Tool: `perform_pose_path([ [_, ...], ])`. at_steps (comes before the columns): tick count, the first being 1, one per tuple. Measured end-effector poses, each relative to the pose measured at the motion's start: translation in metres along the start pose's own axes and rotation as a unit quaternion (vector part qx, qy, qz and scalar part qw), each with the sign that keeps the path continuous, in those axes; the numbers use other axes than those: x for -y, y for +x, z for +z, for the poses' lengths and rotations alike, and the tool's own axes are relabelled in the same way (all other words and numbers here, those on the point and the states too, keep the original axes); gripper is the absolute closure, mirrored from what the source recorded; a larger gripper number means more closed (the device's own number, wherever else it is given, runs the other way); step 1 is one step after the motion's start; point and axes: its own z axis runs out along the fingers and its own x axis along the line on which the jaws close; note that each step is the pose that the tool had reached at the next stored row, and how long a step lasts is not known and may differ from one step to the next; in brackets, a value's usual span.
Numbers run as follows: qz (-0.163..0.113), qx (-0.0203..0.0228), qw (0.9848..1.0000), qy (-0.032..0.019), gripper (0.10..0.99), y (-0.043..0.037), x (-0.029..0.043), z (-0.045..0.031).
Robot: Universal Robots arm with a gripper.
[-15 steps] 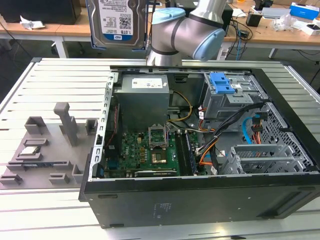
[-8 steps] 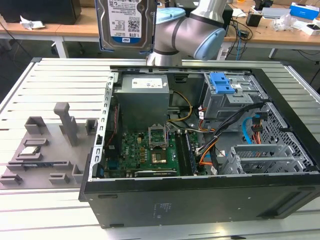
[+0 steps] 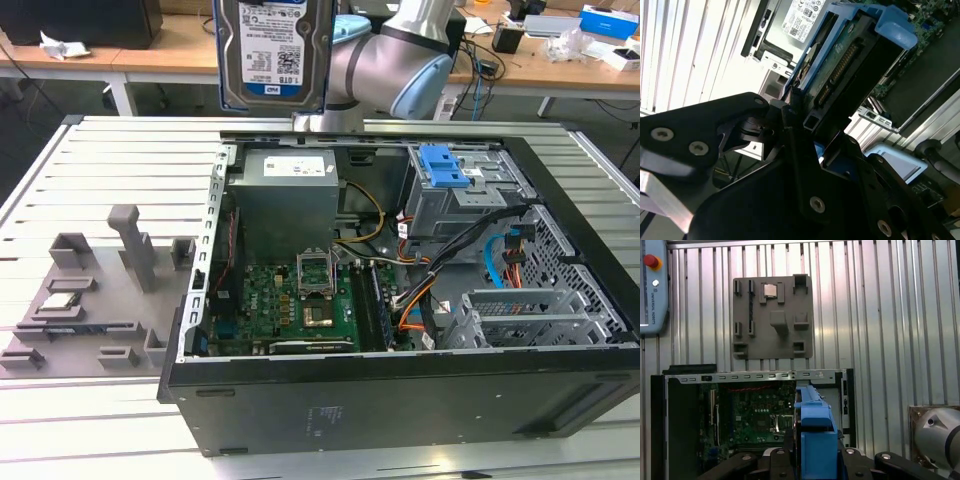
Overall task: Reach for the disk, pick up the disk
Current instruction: 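Pick up the disk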
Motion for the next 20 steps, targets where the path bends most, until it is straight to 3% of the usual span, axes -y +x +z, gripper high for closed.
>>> perform_pose_path([
  [13,0.0,-0.0004,1.0,-0.0001,0.722,-0.0016,0.0313,0.0082],
  [15,0.0,-0.0005,1.0,-0.0001,0.722,-0.0019,0.0391,0.0098],
  [20,0.0,-0.0007,1.0,-0.0001,0.722,-0.0024,0.0484,0.0123],
])
